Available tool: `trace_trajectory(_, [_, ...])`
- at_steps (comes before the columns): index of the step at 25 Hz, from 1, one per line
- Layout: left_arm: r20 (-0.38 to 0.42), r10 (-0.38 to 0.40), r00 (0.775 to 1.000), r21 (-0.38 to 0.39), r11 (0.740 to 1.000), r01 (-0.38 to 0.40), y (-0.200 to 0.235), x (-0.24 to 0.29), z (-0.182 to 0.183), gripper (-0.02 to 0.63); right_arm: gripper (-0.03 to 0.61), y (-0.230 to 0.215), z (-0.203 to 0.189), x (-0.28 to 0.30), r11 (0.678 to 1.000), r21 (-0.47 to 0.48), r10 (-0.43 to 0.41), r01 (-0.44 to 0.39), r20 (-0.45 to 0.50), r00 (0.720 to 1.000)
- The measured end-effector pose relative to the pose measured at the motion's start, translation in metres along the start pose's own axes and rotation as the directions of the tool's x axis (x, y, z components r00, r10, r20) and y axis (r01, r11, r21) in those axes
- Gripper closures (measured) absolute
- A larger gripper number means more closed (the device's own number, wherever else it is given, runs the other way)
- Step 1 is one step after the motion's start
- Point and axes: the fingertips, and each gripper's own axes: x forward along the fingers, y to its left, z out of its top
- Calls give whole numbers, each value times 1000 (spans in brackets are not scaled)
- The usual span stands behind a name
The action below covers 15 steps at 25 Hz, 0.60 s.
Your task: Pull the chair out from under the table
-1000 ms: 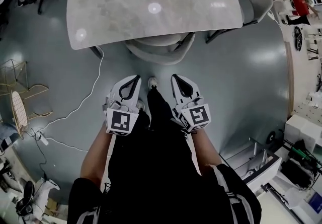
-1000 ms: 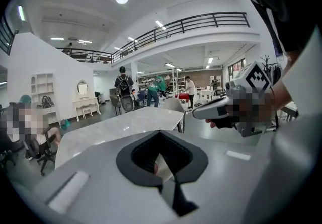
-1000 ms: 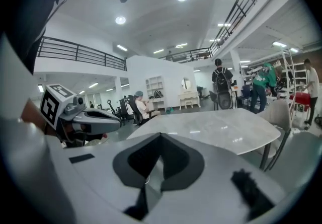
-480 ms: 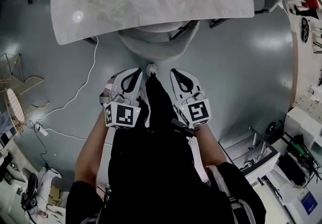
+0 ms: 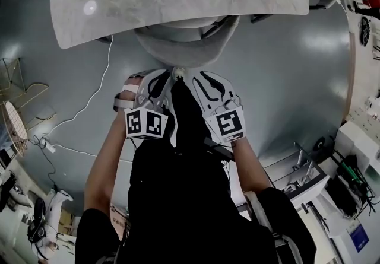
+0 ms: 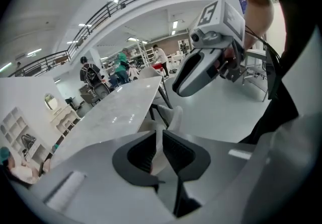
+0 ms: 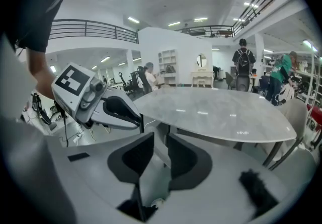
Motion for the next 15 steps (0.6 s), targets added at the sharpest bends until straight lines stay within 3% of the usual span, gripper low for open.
trace_trajectory(6, [-88,-39,995,129,990,50,-1,21,-20,499,418,0,-19,18,992,-117,40,-52,-106,994])
trace_trajectory(11, [-118,-31,993,231,971,58,2,38,-28,460,382,1,-40,33,957,-265,60,-120,-224,973])
trace_trajectory(15, [-140,-47,989,286,954,86,7,49,-29,424,371,-4,-49,43,932,-328,62,-152,-270,961])
